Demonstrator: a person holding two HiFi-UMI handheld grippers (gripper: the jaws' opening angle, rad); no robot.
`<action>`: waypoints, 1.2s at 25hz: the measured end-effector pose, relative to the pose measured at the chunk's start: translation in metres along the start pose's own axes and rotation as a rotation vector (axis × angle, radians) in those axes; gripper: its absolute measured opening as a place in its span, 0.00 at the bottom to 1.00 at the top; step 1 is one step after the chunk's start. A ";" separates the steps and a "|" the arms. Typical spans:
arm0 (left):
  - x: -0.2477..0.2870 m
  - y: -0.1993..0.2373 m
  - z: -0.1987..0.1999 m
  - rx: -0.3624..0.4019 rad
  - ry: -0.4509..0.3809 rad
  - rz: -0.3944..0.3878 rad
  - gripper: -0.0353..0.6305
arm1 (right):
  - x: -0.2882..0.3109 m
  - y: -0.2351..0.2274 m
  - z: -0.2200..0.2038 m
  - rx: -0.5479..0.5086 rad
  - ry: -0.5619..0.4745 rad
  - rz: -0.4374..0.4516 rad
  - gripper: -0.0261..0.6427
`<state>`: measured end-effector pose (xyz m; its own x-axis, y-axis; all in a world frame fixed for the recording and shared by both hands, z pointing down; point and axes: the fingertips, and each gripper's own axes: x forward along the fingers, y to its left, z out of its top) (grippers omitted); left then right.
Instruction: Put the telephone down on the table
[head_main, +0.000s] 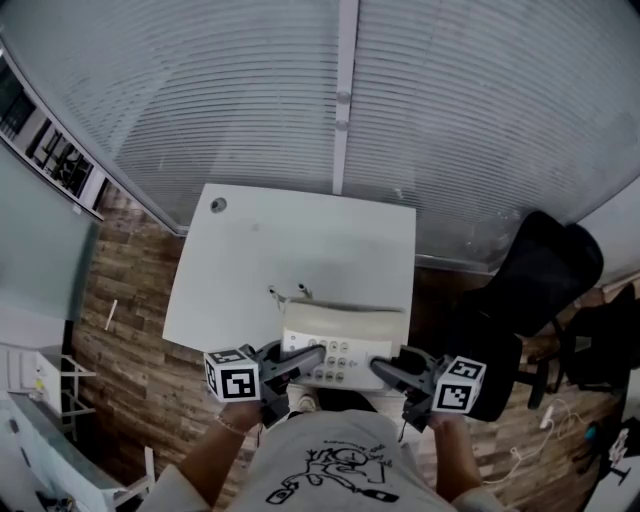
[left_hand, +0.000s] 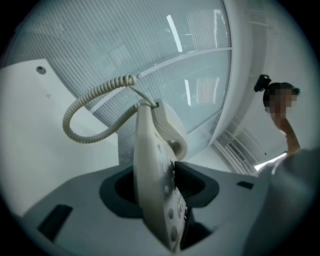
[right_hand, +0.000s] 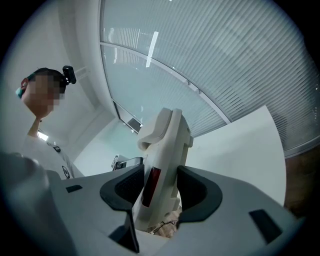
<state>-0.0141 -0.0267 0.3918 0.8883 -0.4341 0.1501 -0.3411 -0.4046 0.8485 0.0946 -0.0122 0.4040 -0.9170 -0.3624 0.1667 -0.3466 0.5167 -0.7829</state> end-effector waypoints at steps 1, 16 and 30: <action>0.004 0.001 0.001 0.000 0.000 0.001 0.33 | -0.001 -0.004 0.002 0.002 0.003 0.000 0.37; 0.040 0.015 0.023 -0.013 -0.005 0.002 0.33 | -0.005 -0.035 0.033 0.012 0.037 -0.004 0.37; 0.044 0.038 0.046 -0.030 0.035 -0.034 0.33 | 0.016 -0.046 0.049 0.027 0.010 -0.049 0.37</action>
<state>-0.0021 -0.0982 0.4067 0.9096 -0.3918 0.1380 -0.3015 -0.3941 0.8682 0.1058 -0.0792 0.4132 -0.9011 -0.3789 0.2107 -0.3855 0.4779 -0.7893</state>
